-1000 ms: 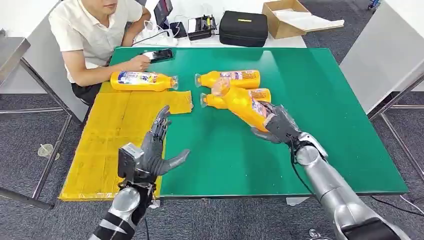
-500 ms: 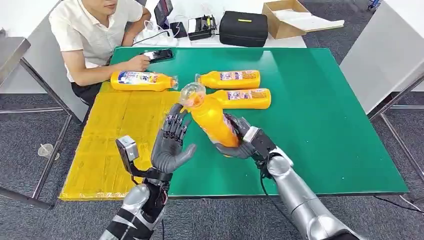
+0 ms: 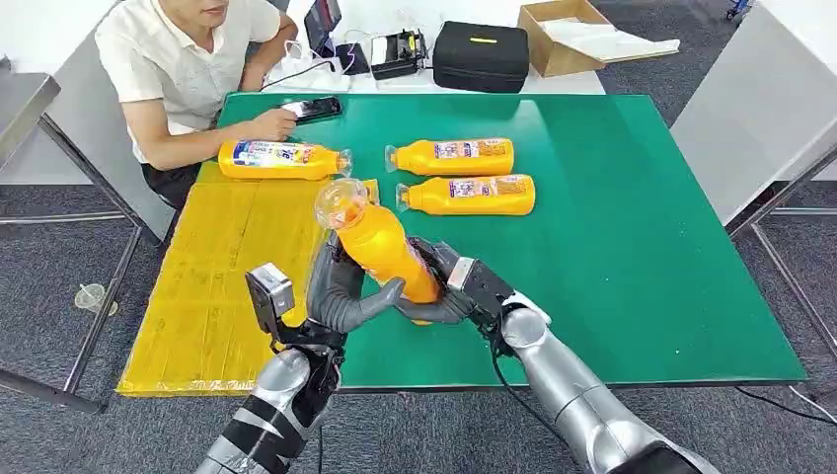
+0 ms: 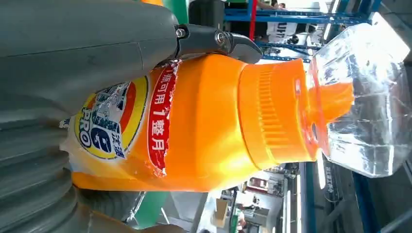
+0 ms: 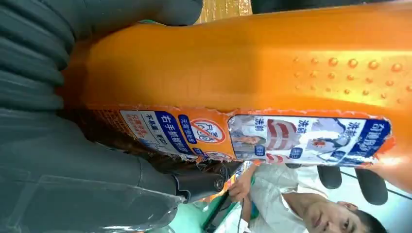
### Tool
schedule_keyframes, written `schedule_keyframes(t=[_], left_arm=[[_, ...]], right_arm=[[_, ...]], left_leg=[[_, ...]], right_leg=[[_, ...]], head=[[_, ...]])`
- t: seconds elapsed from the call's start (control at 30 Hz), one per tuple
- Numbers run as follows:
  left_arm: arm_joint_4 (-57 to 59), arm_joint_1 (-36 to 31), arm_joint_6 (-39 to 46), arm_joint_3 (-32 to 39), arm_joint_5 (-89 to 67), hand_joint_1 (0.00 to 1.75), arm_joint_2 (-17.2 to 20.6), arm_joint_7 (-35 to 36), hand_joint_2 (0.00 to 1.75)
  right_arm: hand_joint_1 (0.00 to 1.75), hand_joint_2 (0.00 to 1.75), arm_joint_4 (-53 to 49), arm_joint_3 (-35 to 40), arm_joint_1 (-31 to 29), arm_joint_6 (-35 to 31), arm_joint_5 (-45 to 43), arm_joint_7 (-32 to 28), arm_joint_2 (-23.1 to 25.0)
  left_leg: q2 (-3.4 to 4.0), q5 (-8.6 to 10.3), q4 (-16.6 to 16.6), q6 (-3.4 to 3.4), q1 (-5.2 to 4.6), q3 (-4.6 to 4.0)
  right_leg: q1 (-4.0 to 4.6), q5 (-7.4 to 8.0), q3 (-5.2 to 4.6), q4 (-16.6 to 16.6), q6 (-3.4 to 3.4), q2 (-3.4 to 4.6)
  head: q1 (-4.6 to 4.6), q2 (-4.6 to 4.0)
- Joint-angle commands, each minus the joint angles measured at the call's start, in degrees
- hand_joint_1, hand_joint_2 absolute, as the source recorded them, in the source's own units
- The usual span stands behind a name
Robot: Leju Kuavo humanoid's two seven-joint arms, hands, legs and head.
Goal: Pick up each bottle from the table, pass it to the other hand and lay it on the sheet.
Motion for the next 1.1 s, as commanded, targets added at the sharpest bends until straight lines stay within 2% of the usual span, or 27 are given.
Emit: schedule_keyframes(t=[0.03,0.17,0.2,0.23,0.3,0.4,0.43,0.47,0.57,0.7,0.77,0.83,0.87,0.9,0.93,1.03,1.07,1.1], left_arm=[[3.8,-3.2,4.7,-2.6,-6.2,0.0,0.5,-2.5,1.75],[3.8,-3.2,4.7,-2.6,-6.2,0.0,0.5,-2.5,1.75],[4.5,-3.4,4.7,-2.4,-6.1,0.0,0.4,-2.5,1.75],[5.1,-3.6,4.7,-2.1,-6.1,0.0,0.2,-2.5,1.75],[5.9,-4.0,4.0,-1.6,-6.3,0.0,0.0,-2.8,1.75],[5.9,-4.4,3.0,-1.7,-6.7,0.02,0.3,-3.1,1.75],[6.4,-4.6,3.1,-1.6,-6.8,1.45,0.3,-2.5,1.75],[7.3,-5.0,3.3,-1.3,-6.7,1.75,0.1,-1.3,1.75],[12.1,-7.0,5.4,-0.8,-7.5,1.75,-0.4,2.3,1.75],[15.5,-8.0,1.7,1.2,-2.9,1.75,-1.3,5.0,1.75],[16.0,-8.3,0.2,2.2,-0.3,1.75,-1.7,5.9,1.75],[16.4,-8.9,-1.8,2.6,2.3,1.75,-1.8,8.3,1.75],[16.7,-9.2,-2.4,2.7,3.3,1.75,-1.8,8.9,1.75],[16.7,-9.3,-3.0,2.7,4.1,1.75,-1.8,9.2,1.75],[16.9,-9.5,-3.3,2.6,4.6,1.75,-1.8,9.5,1.75],[16.7,-9.7,-2.7,2.3,5.1,1.75,-1.6,9.6,1.75],[16.4,-9.8,-2.2,2.0,5.3,1.75,-1.4,9.6,1.75],[16.2,-9.8,-1.8,1.9,5.4,1.75,-1.3,9.6,1.75]], right_arm=[[1.75,1.75,6.3,6.3,-5.2,2.7,0.4,-0.1,-0.2],[1.75,1.75,6.3,6.3,-5.2,2.7,0.4,-0.1,-0.2],[1.75,1.75,6.7,7.0,-5.5,2.7,0.6,-0.3,-0.3],[1.75,1.75,7.0,7.9,-5.9,3.0,0.8,-0.6,-0.6],[1.75,1.75,7.8,9.5,-6.9,3.2,0.3,-0.8,-0.7],[1.68,1.75,8.9,10.4,-8.0,3.1,-0.4,-0.8,-0.4],[1.66,1.75,9.1,10.3,-8.2,3.0,-1.0,-1.0,-0.1],[1.62,1.75,8.9,10.3,-8.2,2.6,-1.2,-0.9,0.1],[1.64,1.75,8.4,10.8,-8.4,1.9,-1.2,-0.1,0.3],[1.66,1.75,8.1,11.1,-8.4,0.4,-0.2,0.4,0.5],[1.59,1.75,8.0,11.0,-8.2,-0.1,-0.2,0.4,0.7],[1.59,1.75,8.0,10.8,-8.0,-0.7,-0.1,0.4,1.0],[1.59,1.75,7.9,10.8,-8.0,-1.0,0.1,0.3,1.1],[1.54,1.75,7.8,10.8,-8.0,-1.2,0.2,0.3,1.1],[1.48,1.75,7.7,10.6,-7.9,-1.6,0.3,0.3,1.2],[1.19,1.75,7.3,10.2,-7.8,-2.6,0.8,0.4,1.2],[0.96,1.75,7.1,10.1,-7.5,-3.1,1.1,0.6,1.3],[0.45,1.75,6.9,9.9,-7.4,-3.3,1.2,0.7,1.4]], left_leg=[[0.17,-0.09,0.0,-0.01,0.01,0.15],[0.09,-0.05,0.0,-0.01,0.02,0.11],[0.25,-0.23,0.1,-0.02,0.08,0.4],[0.12,-0.07,0.0,0.0,0.01,0.17],[0.15,-0.11,0.0,0.0,0.02,0.21],[0.15,-0.08,0.0,0.0,0.02,0.16],[0.15,-0.06,0.0,0.0,0.01,0.13],[0.22,-0.14,0.1,-0.01,0.03,0.25],[0.19,-0.12,0.1,-0.02,0.03,0.24],[0.26,-0.17,0.1,-0.01,0.05,0.33],[0.22,-0.11,0.0,0.0,0.0,0.22],[0.19,-0.06,0.0,0.0,0.0,0.13],[0.39,-0.26,0.1,-0.02,0.05,0.41],[0.14,-0.06,0.0,-0.01,0.01,0.11],[0.22,-0.16,0.1,-0.02,0.05,0.25],[0.28,-0.17,0.1,-0.02,0.05,0.25],[0.25,-0.12,0.0,-0.01,0.0,0.2],[0.28,-0.17,0.1,-0.01,0.02,0.27]], right_leg=[[0.04,-0.04,0.12,0.0,-0.16,0.1],[0.05,-0.02,0.09,0.0,-0.12,0.04],[0.15,-0.15,0.38,0.0,-0.33,0.11],[0.05,-0.04,0.14,0.0,-0.15,0.05],[0.06,-0.06,0.19,0.0,-0.18,0.07],[0.05,-0.05,0.14,0.0,-0.16,0.07],[0.04,-0.03,0.09,0.0,-0.14,0.08],[0.07,-0.08,0.21,0.0,-0.23,0.12],[0.07,-0.08,0.2,0.0,-0.23,0.09],[0.11,-0.1,0.29,0.0,-0.28,0.14],[0.04,-0.06,0.18,0.0,-0.18,0.13],[0.03,-0.01,0.09,0.0,-0.13,0.13],[0.12,-0.14,0.35,0.1,-0.32,0.25],[0.04,-0.02,0.09,0.0,-0.13,0.08],[0.09,-0.09,0.23,0.0,-0.23,0.13],[0.1,-0.08,0.23,0.0,-0.23,0.18],[0.04,-0.06,0.15,0.0,-0.19,0.16],[0.07,-0.09,0.22,0.1,-0.24,0.18]], head=[[0.0,0.0],[0.0,0.0],[0.0,0.0],[0.0,0.0],[0.0,0.0],[0.0,0.0],[0.0,0.0],[0.0,0.0],[0.0,0.0],[0.0,0.0],[0.0,0.0],[0.0,0.0],[0.0,0.0],[0.0,0.0],[0.02,0.0],[0.0,0.0],[0.0,0.0],[0.0,0.0]])
